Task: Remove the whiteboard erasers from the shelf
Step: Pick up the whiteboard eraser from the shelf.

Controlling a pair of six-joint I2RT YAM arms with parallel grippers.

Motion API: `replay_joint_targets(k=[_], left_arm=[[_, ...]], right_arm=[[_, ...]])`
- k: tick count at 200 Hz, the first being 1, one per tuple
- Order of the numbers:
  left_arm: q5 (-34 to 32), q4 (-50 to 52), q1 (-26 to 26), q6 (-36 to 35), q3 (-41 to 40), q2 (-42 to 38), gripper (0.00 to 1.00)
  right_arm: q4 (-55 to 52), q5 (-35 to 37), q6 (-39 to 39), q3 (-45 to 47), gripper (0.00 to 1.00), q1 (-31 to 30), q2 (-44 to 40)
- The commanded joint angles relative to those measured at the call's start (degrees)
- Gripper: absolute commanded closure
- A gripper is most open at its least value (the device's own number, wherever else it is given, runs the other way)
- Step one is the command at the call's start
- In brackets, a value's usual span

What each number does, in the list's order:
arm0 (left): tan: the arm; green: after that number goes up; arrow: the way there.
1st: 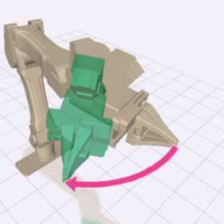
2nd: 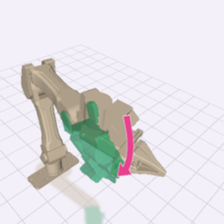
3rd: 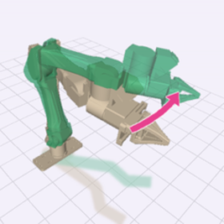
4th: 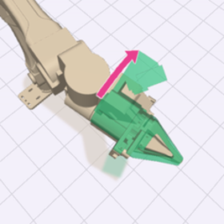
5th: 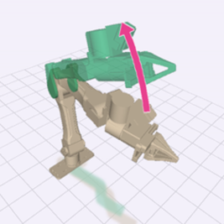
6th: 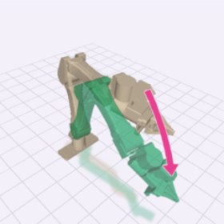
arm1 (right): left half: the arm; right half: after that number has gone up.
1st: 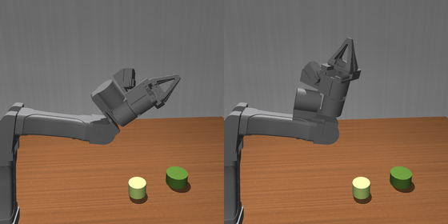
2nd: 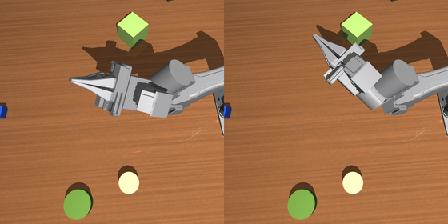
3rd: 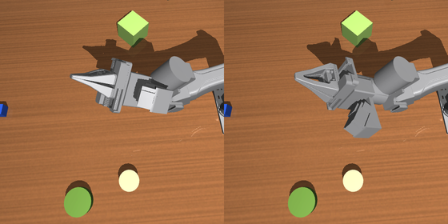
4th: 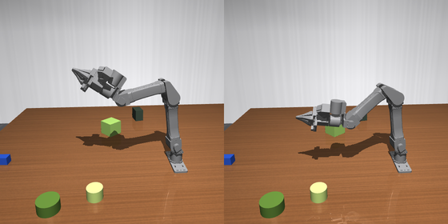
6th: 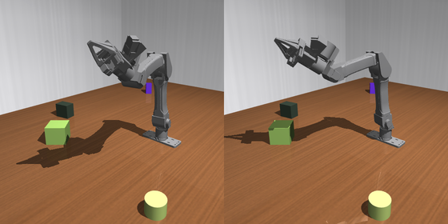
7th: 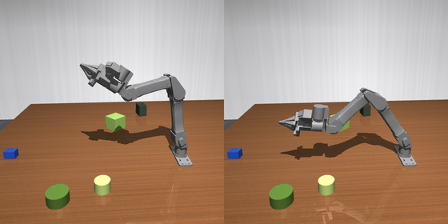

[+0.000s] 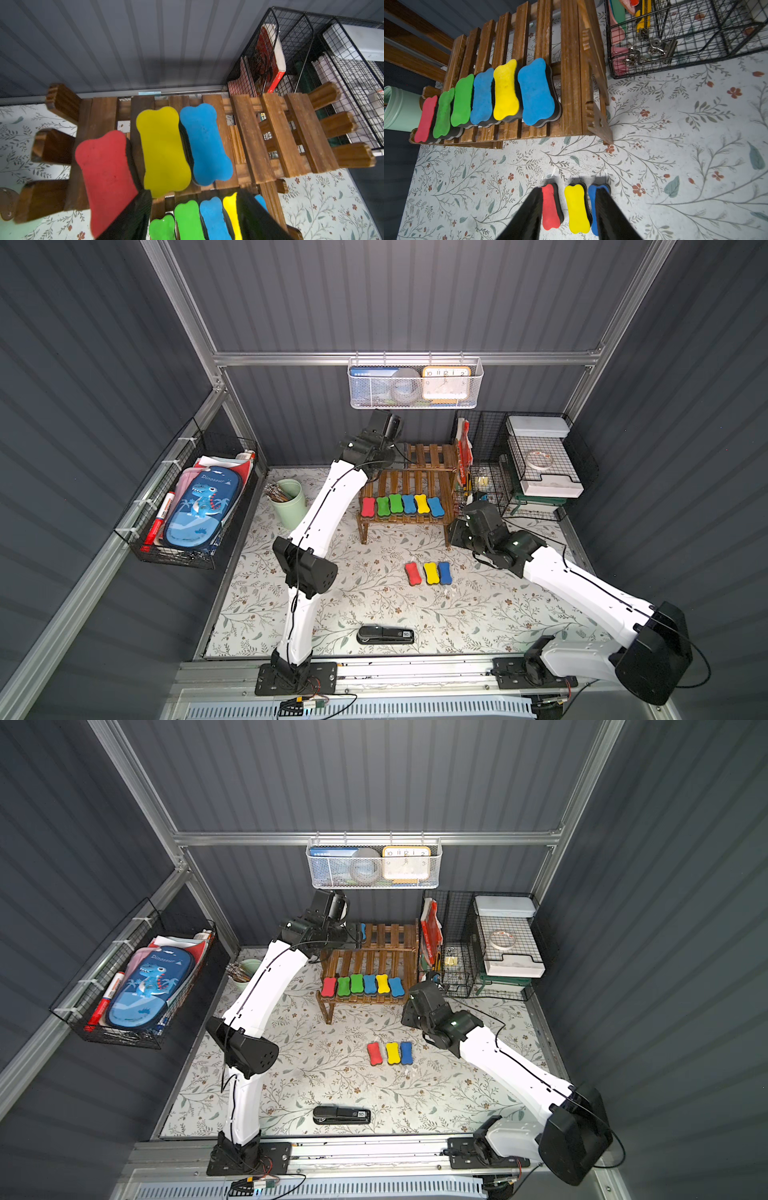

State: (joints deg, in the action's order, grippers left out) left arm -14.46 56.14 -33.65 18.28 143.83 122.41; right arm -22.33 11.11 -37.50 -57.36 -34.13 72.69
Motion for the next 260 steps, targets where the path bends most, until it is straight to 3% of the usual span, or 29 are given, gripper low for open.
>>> replay_joint_targets(k=[1, 53, 101, 224, 260], left_arm=[[-2.9, -6.1, -1.3, -2.0, -3.7, -3.7, 0.31], [-2.9, -9.8, -1.6, -2.0, -4.4, -3.0, 0.32], [-2.8, -14.6, -1.6, -1.9, -5.7, -2.0, 0.32], [-2.1, -14.6, -1.7, -0.5, -7.0, 1.5, 0.32], [-5.7, -12.8, -1.7, -0.6, -7.1, 1.5, 0.32]], right_arm=[[1.1, -2.2, 1.6, -1.8, 0.54, 0.5, 0.7], [1.0, -2.5, 3.6, -7.3, 0.55, 1.0, 2.9], [1.2, -2.8, 3.4, -6.6, 0.55, 1.3, 2.3], [0.8, -3.2, 3.0, -4.7, 0.55, 3.2, 1.0], [0.7, -3.5, 2.8, -4.7, 0.55, 3.6, 0.7]])
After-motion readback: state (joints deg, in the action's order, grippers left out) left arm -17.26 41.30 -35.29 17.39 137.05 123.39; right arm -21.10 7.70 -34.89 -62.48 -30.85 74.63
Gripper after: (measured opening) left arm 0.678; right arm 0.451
